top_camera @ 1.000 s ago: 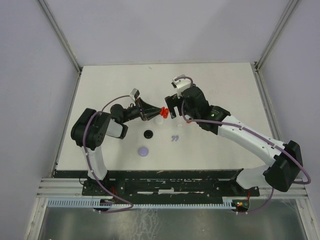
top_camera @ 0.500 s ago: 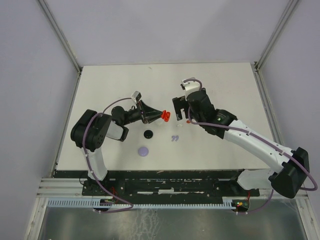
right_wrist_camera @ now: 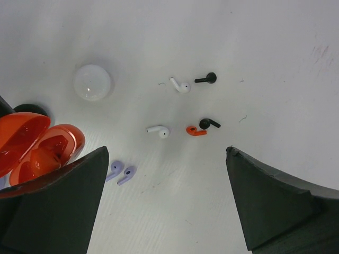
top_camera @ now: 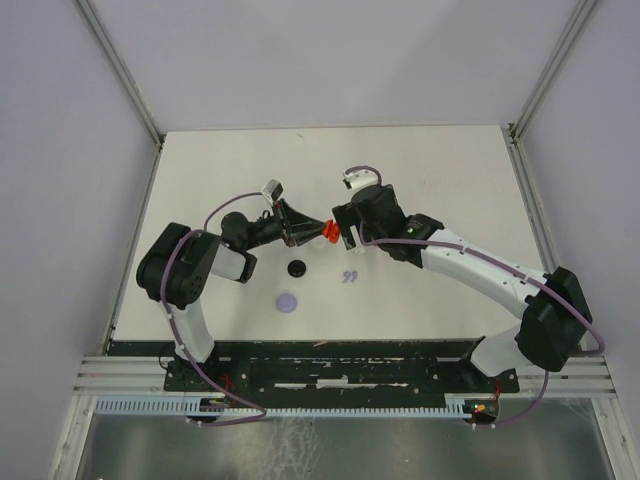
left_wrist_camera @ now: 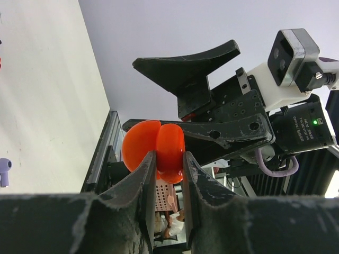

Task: Insert the wireless bluetooth earbuds into the charging case
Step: Pick up the earbud from the charging case.

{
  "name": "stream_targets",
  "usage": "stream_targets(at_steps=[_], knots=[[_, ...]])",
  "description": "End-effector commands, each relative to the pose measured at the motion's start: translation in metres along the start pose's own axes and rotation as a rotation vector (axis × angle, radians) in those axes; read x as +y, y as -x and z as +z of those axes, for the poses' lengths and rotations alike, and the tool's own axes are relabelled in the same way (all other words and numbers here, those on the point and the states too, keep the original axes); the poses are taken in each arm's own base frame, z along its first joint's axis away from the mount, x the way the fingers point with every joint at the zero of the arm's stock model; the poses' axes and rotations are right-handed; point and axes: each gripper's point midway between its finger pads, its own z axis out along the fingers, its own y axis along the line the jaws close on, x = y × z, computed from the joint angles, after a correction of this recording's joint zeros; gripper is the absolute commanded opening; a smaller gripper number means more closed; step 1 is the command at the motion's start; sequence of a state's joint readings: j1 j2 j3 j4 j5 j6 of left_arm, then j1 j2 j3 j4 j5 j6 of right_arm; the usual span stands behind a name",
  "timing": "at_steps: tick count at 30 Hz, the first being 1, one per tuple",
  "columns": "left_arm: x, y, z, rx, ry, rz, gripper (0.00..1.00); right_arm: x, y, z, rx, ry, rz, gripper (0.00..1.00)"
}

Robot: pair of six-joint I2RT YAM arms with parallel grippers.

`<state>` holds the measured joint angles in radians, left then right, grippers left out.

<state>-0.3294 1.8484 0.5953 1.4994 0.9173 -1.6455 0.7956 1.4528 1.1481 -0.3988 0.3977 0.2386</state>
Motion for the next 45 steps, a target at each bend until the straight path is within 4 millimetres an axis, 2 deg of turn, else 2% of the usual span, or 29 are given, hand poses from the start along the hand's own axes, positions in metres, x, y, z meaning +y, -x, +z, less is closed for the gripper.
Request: stream_targets(at_steps=[1,7,18,45], knots=[[-0.015,-0.003,0.001,0.011,-0.053,0.107,0.03,-0.001,0.036,-0.010,-0.087,0.002,0.043,1.00],[-0.009,-0.003,0.002,0.012,-0.043,0.099,0.03,-0.007,0.039,-0.014,-0.096,-0.027,0.046,1.00],[0.009,0.001,0.003,0.003,-0.017,0.072,0.03,-0.004,0.043,-0.019,-0.109,0.000,0.054,0.99],[0.014,0.001,0.010,0.018,-0.017,0.063,0.03,0.024,0.044,-0.017,-0.115,0.114,0.018,0.98]])
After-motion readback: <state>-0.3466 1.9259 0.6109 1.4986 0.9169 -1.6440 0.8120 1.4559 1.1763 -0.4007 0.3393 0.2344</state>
